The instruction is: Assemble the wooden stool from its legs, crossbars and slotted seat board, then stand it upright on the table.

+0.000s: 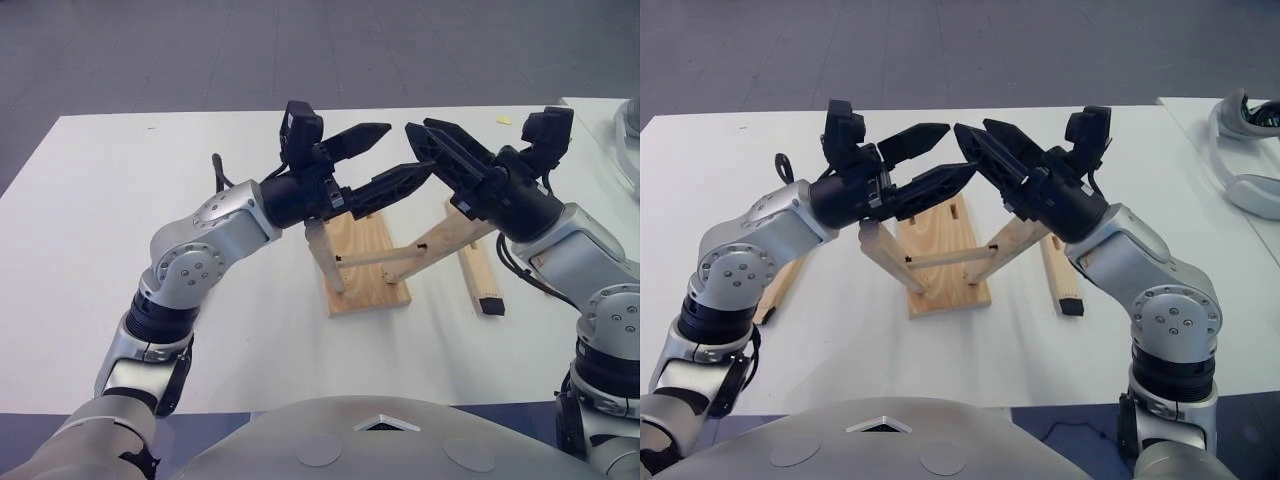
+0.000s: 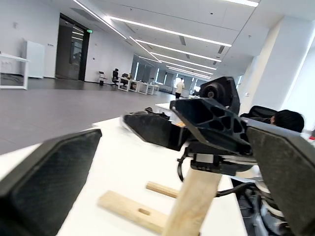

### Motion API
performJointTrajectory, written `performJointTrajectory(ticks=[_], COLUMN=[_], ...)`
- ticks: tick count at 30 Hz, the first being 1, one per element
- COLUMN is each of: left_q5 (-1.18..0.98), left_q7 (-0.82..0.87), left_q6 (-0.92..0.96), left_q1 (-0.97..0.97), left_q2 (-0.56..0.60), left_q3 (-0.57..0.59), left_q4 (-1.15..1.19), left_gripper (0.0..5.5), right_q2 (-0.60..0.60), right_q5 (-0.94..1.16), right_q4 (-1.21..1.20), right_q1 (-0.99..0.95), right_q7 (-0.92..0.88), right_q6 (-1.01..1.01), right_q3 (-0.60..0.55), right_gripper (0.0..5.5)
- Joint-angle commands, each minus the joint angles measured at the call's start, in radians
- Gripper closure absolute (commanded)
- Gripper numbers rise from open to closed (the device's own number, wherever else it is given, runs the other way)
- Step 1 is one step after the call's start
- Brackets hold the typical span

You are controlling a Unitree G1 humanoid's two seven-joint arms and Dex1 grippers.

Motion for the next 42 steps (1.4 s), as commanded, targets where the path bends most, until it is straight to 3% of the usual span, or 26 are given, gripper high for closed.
performJointTrajectory(ticks=[1,8,13,16,20,21,24,27,31,34,39,42], left_q5=[0.154,0.197,0.233,0.288,0.418,0.544,0.933,1.082,1.256,1.395,1.649,1.712], left_q7=[0.04,0.051,0.054,0.026,-0.069,-0.114,-0.187,-0.193,-0.113,-0.007,0.127,0.1], left_q6=[0.099,0.126,0.089,0.066,-0.033,-0.117,-0.444,-0.642,-0.866,-0.97,-1.022,-1.025], left_q1=[-0.015,-0.076,-0.131,-0.121,-0.104,-0.122,-0.199,-0.25,-0.377,-0.474,-0.538,-0.548], left_q2=[0.06,-0.02,-0.07,-0.073,-0.056,-0.009,0.09,0.062,-0.027,-0.077,-0.109,-0.107], left_q3=[0.034,0.129,0.211,0.226,0.198,0.13,-0.069,-0.127,-0.188,-0.244,-0.398,-0.434], left_q4=[0.141,0.126,0.154,0.194,0.334,0.412,0.732,0.934,1.21,1.415,1.639,1.708], left_gripper=[0.1,0.1,0.1,0.1,0.1,0.1,0.1,0.1,0.1,0.1,0.1,0.1], right_q2=[-0.001,0.007,0.018,0.001,-0.031,-0.063,-0.295,-0.475,-0.585,-0.588,-0.457,-0.385], right_q5=[-0.074,-0.031,0.198,0.307,0.28,0.229,-0.198,-0.58,-0.791,-0.859,-0.878,-0.881], right_q4=[0.112,0.103,0.062,0.083,0.128,0.157,0.256,0.348,0.223,0.14,0.089,0.081], right_q1=[0.065,0.01,-0.178,-0.272,-0.288,-0.28,-0.166,0.007,0.238,0.347,0.358,0.343], right_q7=[-0.046,-0.06,-0.122,-0.149,-0.119,-0.094,0.08,0.259,0.527,0.615,0.591,0.567], right_q6=[0.082,0.081,0.018,-0.013,-0.022,-0.007,0.03,-0.038,-0.072,-0.078,-0.048,-0.031], right_q3=[0.069,0.072,0.019,-0.028,-0.081,-0.089,0.017,0.205,0.412,0.472,0.465,0.442], right_gripper=[1.8,1.8,1.8,1.8,1.8,1.8,1.8,1.8,1.8,1.8,1.8,1.8])
